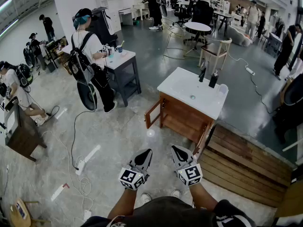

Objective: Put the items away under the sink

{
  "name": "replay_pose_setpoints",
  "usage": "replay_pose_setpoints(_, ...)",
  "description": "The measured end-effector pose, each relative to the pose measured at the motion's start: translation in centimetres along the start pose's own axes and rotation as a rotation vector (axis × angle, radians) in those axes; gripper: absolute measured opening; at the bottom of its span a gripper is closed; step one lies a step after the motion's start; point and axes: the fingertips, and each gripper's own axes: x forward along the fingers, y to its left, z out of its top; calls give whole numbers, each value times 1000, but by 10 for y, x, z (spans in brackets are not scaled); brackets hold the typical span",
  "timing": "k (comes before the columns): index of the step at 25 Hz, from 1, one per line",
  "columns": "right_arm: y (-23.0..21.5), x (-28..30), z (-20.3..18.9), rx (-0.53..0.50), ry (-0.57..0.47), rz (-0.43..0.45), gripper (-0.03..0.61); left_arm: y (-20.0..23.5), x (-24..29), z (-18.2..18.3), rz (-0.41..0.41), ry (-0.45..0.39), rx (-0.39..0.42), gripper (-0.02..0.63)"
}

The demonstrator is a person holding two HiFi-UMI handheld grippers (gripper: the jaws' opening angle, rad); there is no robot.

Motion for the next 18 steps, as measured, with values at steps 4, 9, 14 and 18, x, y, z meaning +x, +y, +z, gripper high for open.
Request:
replay_pose_setpoints(4,12,2,0,-14,1,1,23,8,-12,-4,22,9,14,6)
replay_pose_setpoints(9,23,6,-1,-18,3,2,23,9,-18,-10,14,17,13,5)
replay_pose_setpoints(14,35,9,-3,-21,14,5,23,8,-25,-11,-4,21,12,5)
replay_pose_setpoints(18,43,11,-2,-23,10,4,23,7,-32,-13,-19,33,22,5)
